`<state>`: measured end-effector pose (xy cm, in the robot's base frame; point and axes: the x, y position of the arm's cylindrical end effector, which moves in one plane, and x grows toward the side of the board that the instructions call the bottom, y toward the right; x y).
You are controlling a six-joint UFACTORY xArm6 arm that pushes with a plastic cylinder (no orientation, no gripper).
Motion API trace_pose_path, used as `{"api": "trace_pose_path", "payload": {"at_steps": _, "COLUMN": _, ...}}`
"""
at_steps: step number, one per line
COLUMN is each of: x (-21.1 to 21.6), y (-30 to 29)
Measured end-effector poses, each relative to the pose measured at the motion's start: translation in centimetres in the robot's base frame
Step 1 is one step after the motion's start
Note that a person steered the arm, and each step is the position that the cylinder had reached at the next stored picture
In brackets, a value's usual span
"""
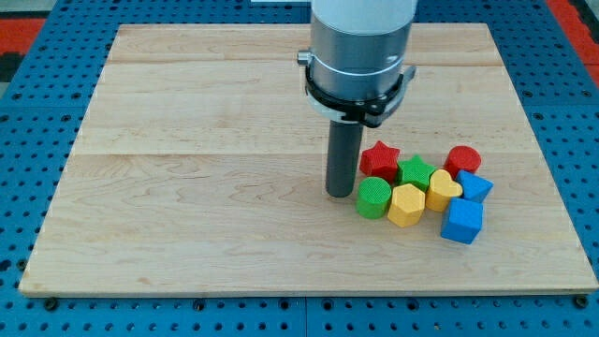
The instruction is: Nudge group of blocks up a bit
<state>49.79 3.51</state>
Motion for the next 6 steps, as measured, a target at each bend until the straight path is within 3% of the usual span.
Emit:
{"api": "trace_pose_path", "payload": {"at_steps": 1, "x": 0.6, "y": -2.3}}
{"api": "trace_pose_path", "payload": {"at_steps": 2, "x": 5.1, "y": -3.6}}
{"api": "trace_pose_path", "payload": {"at_steps": 3, "x": 7.7, "y": -0.6}}
{"api": "trace_pose_path", "payload": {"at_steps": 4, "x": 7.0, "y": 5.8}}
{"api": "trace_pose_path", "payload": {"at_steps": 6, "x": 2.8, "y": 8.6}}
